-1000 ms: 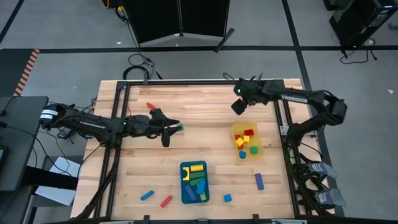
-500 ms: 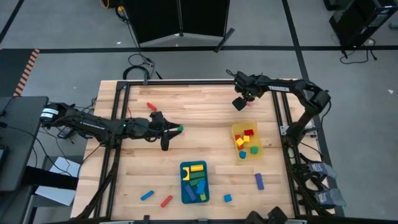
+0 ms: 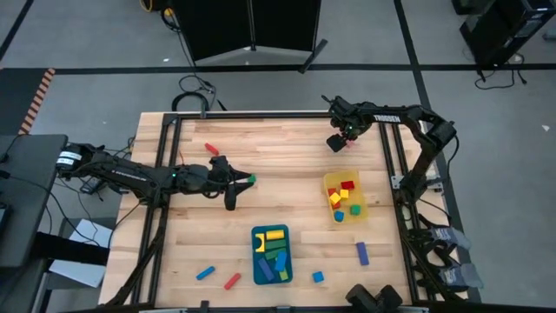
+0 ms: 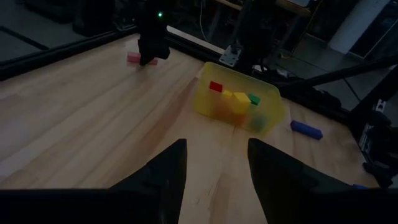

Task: Sort blocks by size
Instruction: Put the large pink block into the blue bin

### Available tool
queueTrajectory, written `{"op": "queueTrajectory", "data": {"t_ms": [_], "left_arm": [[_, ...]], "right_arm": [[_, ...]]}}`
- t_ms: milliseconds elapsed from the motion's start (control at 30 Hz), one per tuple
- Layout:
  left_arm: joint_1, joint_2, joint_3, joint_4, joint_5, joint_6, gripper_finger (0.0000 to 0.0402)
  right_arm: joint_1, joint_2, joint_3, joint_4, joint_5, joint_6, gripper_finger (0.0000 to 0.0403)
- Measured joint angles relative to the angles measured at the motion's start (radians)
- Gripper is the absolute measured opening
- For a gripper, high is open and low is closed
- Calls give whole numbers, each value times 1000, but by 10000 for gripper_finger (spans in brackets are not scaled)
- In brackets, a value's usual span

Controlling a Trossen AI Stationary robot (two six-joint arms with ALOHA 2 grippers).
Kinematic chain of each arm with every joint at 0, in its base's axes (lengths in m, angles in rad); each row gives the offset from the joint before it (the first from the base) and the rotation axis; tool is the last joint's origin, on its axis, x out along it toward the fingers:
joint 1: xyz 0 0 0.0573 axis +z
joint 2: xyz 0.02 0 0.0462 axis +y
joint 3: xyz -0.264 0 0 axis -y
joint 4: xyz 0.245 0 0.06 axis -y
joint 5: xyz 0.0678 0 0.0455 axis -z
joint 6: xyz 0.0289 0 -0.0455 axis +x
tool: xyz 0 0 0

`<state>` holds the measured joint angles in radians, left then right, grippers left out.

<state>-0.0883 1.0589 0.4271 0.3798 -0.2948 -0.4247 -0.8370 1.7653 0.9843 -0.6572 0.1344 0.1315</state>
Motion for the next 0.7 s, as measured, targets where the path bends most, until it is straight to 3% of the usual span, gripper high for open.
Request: {"op": "queueTrajectory", "data": {"t_ms": [333,533,700], "left_arm": [[0,0,0,-8,-18,0,177],[0,0,1,-8,-19,0,177],[0,0,1,-9,-21,-6,177]], "right_arm": [[22,3,-13,14,-46,-22,109],[69,-12,-18,79,-52,-40,110],[167,-90,-21,243,-229,-25,110]]}}
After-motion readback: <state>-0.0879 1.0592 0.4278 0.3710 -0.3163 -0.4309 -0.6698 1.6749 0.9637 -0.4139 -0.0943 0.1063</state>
